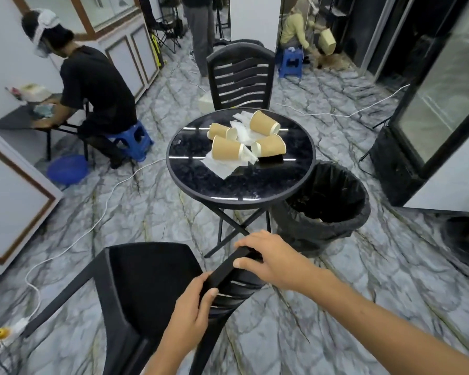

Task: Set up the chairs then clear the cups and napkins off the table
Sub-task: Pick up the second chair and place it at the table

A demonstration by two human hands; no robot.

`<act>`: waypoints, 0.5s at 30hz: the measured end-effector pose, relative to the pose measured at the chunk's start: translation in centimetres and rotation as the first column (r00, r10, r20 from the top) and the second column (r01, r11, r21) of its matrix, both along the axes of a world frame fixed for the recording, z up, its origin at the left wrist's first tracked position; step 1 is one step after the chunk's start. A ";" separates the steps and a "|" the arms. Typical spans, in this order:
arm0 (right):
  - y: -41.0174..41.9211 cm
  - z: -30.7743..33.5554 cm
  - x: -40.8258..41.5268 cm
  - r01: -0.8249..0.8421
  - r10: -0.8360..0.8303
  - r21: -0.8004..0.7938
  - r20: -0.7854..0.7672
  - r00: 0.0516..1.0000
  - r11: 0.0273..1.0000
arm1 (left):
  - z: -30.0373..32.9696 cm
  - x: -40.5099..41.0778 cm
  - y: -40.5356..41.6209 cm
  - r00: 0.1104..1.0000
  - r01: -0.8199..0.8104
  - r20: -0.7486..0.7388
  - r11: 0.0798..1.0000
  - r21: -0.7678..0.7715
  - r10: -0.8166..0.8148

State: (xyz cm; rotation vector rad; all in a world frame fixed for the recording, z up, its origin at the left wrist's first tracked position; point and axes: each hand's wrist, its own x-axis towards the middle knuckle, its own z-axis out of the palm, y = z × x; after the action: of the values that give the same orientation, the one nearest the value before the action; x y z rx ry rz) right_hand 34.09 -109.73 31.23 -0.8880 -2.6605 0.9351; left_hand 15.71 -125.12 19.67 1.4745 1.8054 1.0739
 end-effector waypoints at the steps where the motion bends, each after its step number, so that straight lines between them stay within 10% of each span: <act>1: -0.4 0.2 -0.3 -0.016 0.016 0.009 -0.010 1.000 1.000 | 0.1 -0.6 -0.7 1.000 -0.010 -0.003 1.000 0.004 0.010; 15: -9.2 1.7 -1.8 -0.097 0.097 0.010 -0.097 0.990 0.995 | 3.5 -8.0 -14.0 0.992 -0.127 -0.024 0.992 -0.029 0.126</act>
State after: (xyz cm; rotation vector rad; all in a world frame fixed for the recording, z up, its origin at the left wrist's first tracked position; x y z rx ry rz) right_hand 32.25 -118.92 32.92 -0.6980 -2.6415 0.9666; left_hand 7.67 -139.09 23.19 1.3749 1.9442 1.0893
